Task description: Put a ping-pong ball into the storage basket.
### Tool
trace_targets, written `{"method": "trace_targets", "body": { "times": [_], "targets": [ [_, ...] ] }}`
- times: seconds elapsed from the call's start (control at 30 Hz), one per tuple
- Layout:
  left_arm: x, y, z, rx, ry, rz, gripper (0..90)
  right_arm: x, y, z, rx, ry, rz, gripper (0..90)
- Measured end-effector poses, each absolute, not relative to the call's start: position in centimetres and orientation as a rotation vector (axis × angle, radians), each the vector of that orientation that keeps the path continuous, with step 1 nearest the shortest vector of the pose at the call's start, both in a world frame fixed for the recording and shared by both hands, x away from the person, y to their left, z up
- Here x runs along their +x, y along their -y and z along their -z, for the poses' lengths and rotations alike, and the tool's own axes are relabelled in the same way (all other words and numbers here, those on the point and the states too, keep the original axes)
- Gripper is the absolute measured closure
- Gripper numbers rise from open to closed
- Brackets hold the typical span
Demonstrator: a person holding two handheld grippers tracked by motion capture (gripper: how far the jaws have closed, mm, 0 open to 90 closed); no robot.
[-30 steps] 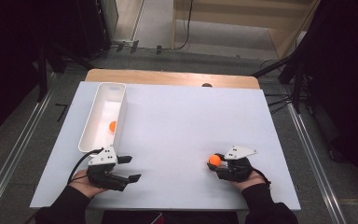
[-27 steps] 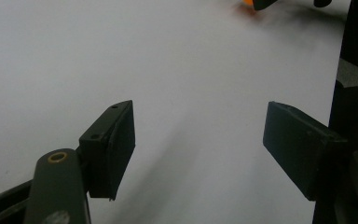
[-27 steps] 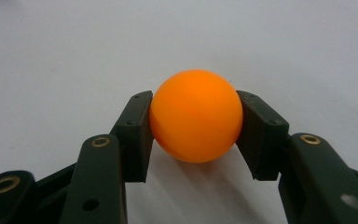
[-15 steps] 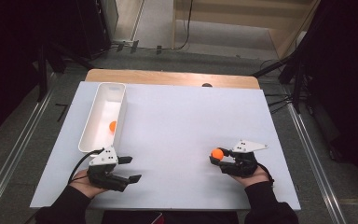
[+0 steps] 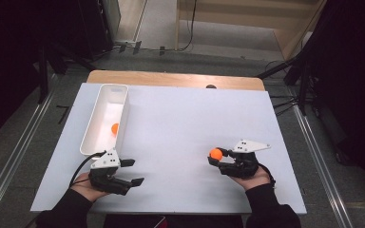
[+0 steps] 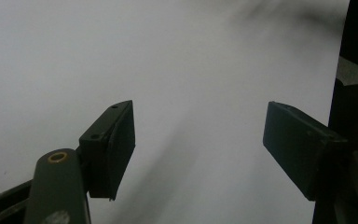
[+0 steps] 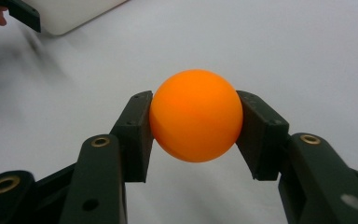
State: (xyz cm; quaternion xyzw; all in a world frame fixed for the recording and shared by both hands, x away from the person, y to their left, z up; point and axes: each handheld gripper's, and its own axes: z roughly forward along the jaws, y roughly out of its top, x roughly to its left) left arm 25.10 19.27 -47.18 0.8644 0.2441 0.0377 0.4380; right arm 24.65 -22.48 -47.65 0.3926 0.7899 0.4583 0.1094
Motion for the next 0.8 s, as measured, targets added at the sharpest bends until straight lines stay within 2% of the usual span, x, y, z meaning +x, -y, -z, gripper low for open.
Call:
{"method": "trace_targets", "body": {
  "times": [0.8],
  "targets": [
    [25.1, -19.2, 47.4, 2.164, -0.607, -0.082, 25.5, 26.4, 19.7, 46.7, 1.136, -2.373, -1.406, 48.3]
  ]
}}
